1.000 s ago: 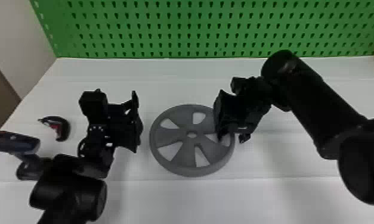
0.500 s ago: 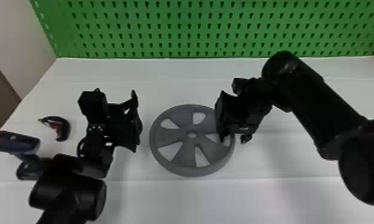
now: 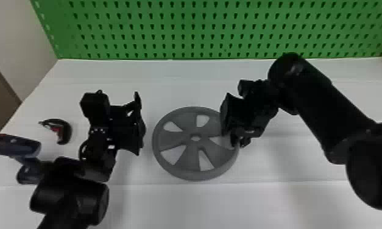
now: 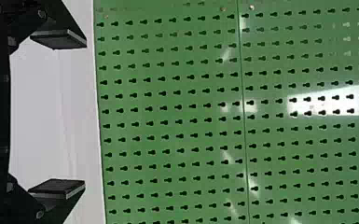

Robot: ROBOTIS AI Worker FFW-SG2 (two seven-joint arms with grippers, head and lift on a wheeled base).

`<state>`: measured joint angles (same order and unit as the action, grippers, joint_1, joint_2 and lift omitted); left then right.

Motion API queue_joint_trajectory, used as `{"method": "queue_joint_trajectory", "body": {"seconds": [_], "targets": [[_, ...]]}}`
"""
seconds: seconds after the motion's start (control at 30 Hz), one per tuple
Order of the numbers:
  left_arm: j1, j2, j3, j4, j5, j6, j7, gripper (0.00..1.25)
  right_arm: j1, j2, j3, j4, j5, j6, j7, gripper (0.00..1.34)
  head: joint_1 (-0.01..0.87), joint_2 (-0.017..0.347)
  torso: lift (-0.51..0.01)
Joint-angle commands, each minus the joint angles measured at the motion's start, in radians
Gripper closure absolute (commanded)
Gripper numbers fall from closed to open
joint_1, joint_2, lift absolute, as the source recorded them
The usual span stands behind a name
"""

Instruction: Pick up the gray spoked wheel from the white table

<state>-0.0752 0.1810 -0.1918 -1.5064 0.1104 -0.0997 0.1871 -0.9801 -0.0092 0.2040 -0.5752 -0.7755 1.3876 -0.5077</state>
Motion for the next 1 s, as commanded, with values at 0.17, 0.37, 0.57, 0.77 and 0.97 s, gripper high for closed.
{"method": "queue_joint_trajectory", "body": {"seconds": [0.17,0.37,0.57,0.77,0.97], "targets": [[-0.001,0.0,0.0,0.0,0.0,0.0,0.0,0.21,0.0,0.003,0.003,0.003,0.01,0.01,0.0,1.02,0.77,0.044,-0.098],[-0.001,0.0,0.0,0.0,0.002,0.0,0.0,0.21,-0.003,0.003,0.003,0.003,0.01,0.01,0.0,1.04,0.77,0.044,-0.098],[-0.001,0.0,0.0,0.0,0.002,0.0,0.0,0.21,-0.005,0.003,0.006,0.003,0.008,0.01,0.0,1.04,0.77,0.044,-0.098],[0.0,0.0,0.002,0.0,0.002,0.0,0.0,0.21,-0.005,0.003,0.006,0.003,0.008,0.013,0.0,1.04,0.77,0.044,-0.098],[-0.001,0.0,0.002,0.0,0.002,0.0,0.0,0.21,-0.006,0.003,0.009,0.002,0.008,0.013,0.0,1.12,0.77,0.044,-0.098]]}}
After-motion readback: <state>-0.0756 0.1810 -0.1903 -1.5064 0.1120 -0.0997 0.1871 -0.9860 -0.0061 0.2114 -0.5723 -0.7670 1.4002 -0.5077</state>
